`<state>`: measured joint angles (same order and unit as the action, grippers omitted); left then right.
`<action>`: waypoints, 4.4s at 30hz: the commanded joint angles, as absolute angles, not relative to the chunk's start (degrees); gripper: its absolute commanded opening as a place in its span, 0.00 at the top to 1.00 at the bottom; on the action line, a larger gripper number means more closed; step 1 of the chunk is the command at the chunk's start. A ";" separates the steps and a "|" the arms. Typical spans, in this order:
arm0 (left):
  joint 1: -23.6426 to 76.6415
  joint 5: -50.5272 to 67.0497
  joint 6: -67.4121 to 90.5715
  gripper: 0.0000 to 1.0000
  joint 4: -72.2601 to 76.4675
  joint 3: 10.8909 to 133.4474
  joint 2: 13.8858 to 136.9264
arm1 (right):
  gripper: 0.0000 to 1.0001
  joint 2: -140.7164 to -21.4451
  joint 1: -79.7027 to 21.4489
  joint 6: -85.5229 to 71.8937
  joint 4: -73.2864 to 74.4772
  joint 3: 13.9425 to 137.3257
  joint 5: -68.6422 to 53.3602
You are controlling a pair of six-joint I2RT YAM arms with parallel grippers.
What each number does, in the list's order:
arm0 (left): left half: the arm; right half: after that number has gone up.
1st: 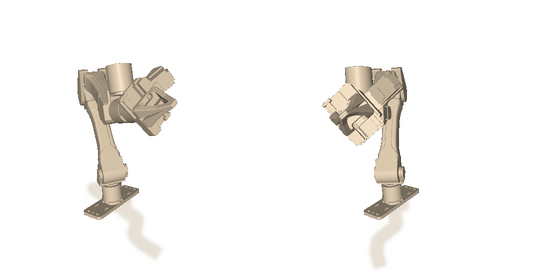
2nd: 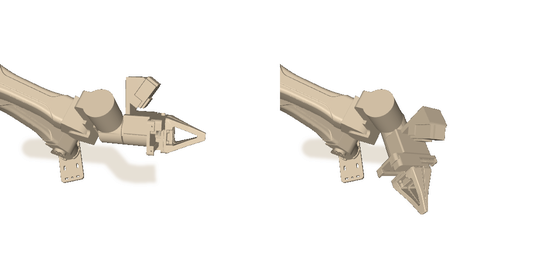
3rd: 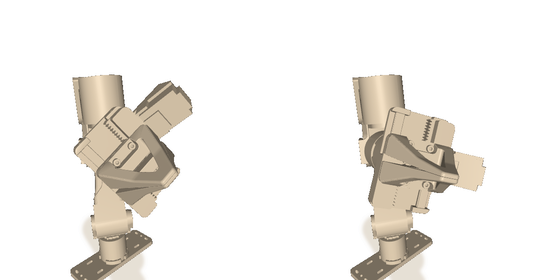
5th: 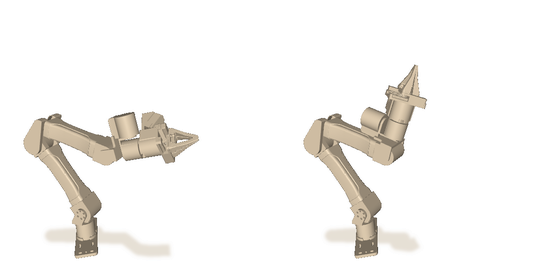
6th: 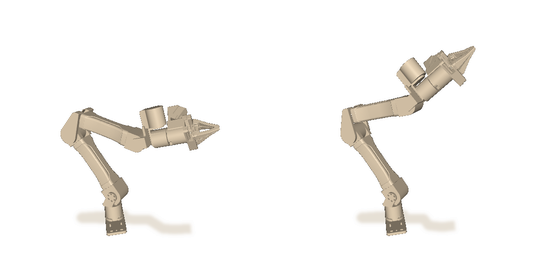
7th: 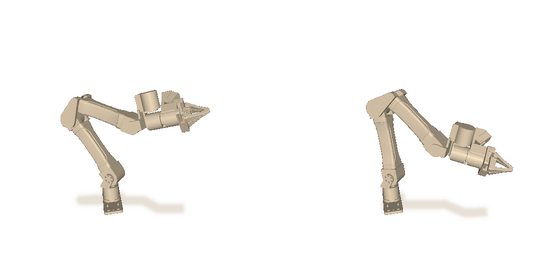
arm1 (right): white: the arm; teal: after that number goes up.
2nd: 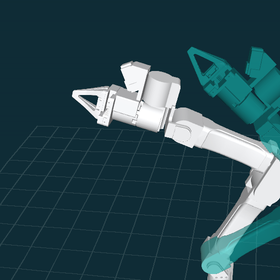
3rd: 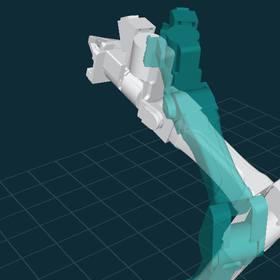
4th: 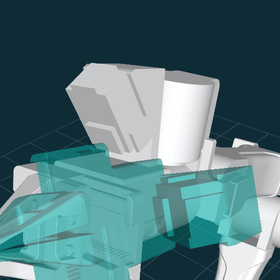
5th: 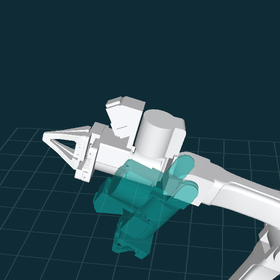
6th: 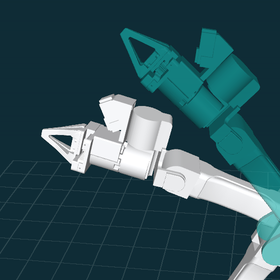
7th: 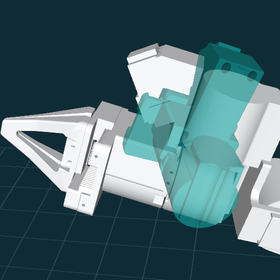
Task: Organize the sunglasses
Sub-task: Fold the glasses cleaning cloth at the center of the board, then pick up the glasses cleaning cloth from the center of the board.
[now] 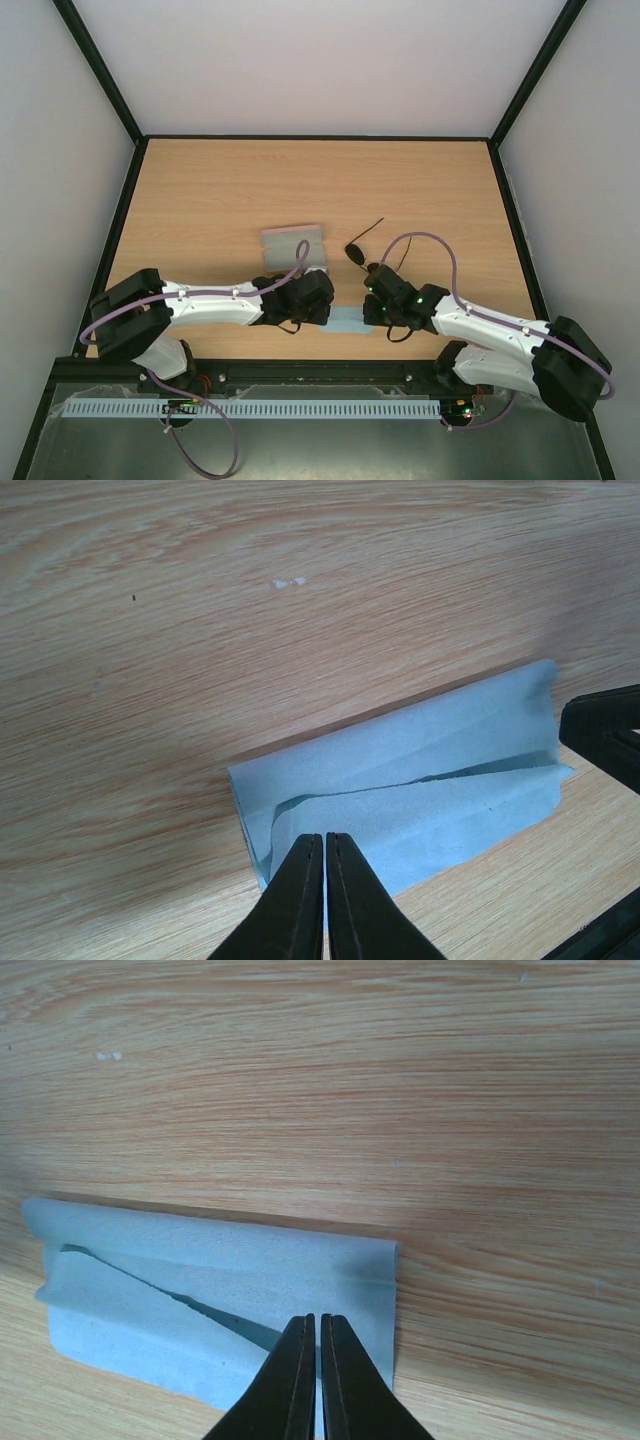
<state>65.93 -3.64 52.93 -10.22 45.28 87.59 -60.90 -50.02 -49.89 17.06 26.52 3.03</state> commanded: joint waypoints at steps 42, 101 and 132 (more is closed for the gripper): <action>65.30 -4.14 52.38 0.95 -10.45 44.42 87.12 | 0.95 -53.53 -58.81 -54.43 23.84 23.87 4.74; 63.04 3.43 57.81 0.46 -7.16 33.11 72.95 | 0.99 -71.16 -56.67 -54.86 17.12 26.43 8.23; 63.81 -0.52 56.32 0.79 -12.05 39.82 89.55 | 0.99 -69.45 -57.35 -55.11 14.41 23.63 6.99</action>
